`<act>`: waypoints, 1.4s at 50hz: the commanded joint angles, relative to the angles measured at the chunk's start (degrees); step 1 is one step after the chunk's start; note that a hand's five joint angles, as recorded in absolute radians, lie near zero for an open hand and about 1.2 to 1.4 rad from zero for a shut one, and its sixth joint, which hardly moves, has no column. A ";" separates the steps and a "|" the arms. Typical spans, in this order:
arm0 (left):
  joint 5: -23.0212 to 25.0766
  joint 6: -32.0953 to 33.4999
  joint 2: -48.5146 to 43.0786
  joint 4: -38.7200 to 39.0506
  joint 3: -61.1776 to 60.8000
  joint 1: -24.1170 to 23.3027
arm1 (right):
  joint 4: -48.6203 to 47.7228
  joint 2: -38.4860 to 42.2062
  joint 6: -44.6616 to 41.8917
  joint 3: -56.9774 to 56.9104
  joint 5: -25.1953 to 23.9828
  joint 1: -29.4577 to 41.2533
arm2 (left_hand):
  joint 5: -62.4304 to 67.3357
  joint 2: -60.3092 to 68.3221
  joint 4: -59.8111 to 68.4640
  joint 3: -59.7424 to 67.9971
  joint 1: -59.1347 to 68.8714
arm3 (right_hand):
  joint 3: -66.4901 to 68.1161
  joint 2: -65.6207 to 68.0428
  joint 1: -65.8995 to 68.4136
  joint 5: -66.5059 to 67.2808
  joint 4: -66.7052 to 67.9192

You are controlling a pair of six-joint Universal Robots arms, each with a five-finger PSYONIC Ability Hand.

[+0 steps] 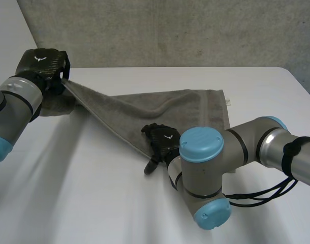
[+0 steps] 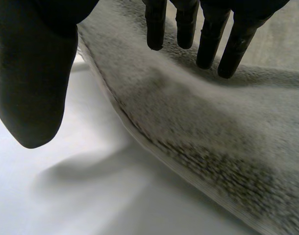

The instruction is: Fold the laundry

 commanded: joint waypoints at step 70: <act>2.59 -4.20 -4.78 4.61 -17.81 3.81 | -6.93 -34.17 -18.71 32.91 -21.06 -36.49 | -15.08 -16.31 -16.36 -16.24 -14.01 | 65.81 65.55 66.22 66.41 64.82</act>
